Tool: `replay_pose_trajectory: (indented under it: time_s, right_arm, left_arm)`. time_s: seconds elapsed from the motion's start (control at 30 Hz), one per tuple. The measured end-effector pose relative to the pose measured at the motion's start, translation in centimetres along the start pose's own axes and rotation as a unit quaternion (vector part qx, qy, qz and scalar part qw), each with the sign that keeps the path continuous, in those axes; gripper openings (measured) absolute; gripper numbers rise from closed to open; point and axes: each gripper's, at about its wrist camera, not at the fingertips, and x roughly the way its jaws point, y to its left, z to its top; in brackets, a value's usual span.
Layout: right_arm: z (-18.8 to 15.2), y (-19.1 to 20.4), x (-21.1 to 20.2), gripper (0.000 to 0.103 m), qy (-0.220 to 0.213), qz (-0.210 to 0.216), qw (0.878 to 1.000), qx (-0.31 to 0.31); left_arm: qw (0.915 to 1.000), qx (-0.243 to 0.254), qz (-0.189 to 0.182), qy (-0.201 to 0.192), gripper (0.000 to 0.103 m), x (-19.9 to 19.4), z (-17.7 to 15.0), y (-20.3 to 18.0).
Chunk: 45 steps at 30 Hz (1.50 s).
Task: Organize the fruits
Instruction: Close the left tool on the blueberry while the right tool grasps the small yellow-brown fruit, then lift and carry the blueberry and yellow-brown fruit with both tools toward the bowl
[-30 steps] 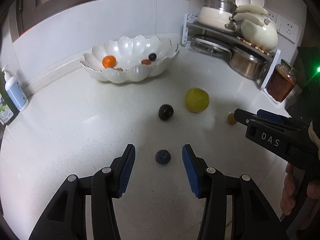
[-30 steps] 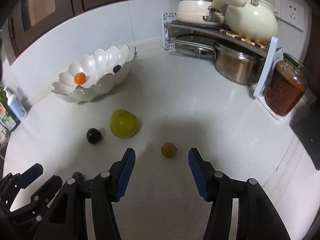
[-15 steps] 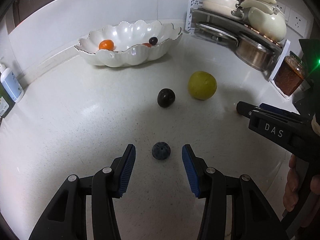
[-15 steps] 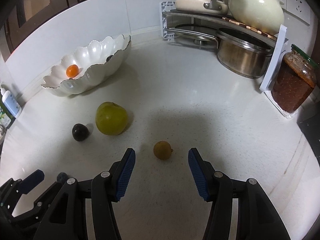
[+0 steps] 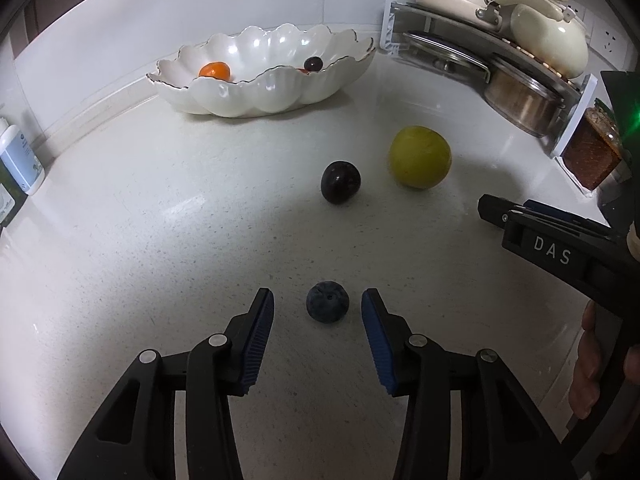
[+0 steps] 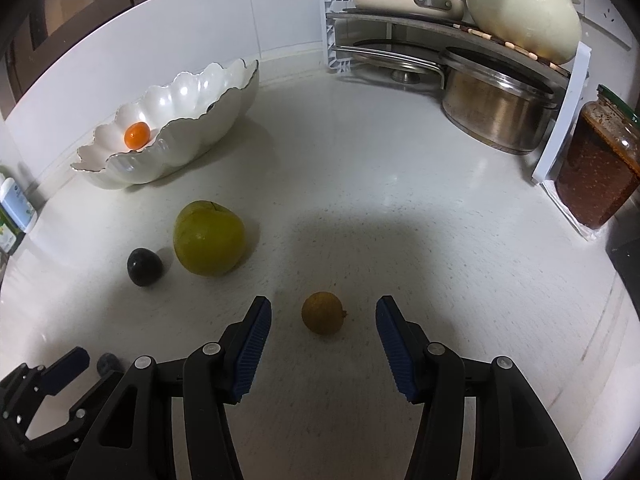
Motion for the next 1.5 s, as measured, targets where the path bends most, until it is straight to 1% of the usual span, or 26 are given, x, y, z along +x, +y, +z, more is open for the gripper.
replay_pose_trajectory:
  time_s: [0.1, 0.2, 0.3, 0.4, 0.5, 0.57, 0.6, 0.67, 1.07, 1.5]
  right_arm:
    - [0.0, 0.0, 0.2, 0.055, 0.001, -0.001, 1.0, -0.003]
    - [0.0, -0.1, 0.4, 0.054, 0.001, -0.001, 1.0, -0.005]
    - [0.0, -0.2, 0.5, 0.05, 0.001, -0.002, 1.0, -0.004]
    - [0.1, -0.2, 0.7, 0.043, 0.003, -0.002, 1.0, -0.005]
    - [0.0, -0.2, 0.9, 0.035, 0.006, -0.004, 1.0, -0.008]
    - [0.0, -0.2, 1.0, 0.027, 0.007, -0.006, 1.0, -0.01]
    - [0.0, -0.2, 0.9, 0.025, 0.006, -0.007, 1.0, -0.012]
    - [-0.1, -0.2, 0.8, 0.025, 0.006, -0.007, 1.0, -0.011]
    - [-0.7, 0.5, -1.0, 0.025, 0.004, 0.001, 1.0, -0.003]
    - [-1.3, 2.4, -4.6, 0.025, -0.012, 0.002, 1.0, 0.004]
  left_arm:
    - [1.0, -0.002, -0.001, 0.004, 0.041, 0.3, -0.1, 0.0]
    - [1.0, -0.002, 0.0, 0.004, 0.04, 0.4, -0.1, 0.0]
    - [1.0, 0.0, 0.002, 0.0, 0.035, 0.3, -0.1, -0.1]
    - [1.0, 0.001, 0.001, 0.001, 0.031, 0.4, 0.0, -0.1]
    - [1.0, 0.003, 0.002, 0.002, 0.03, 0.5, 0.1, -0.2]
    - [1.0, 0.003, 0.001, 0.002, 0.026, 0.6, 0.1, -0.2]
    - [1.0, 0.003, 0.001, 0.003, 0.026, 0.6, 0.1, -0.2]
    - [1.0, 0.002, 0.001, 0.003, 0.024, 0.6, 0.1, -0.1]
    - [0.9999, -0.002, -0.01, -0.009, 0.023, -0.4, 0.4, 0.4]
    - [0.9987, 0.01, -0.026, -0.043, 0.023, -3.6, 0.8, 1.3]
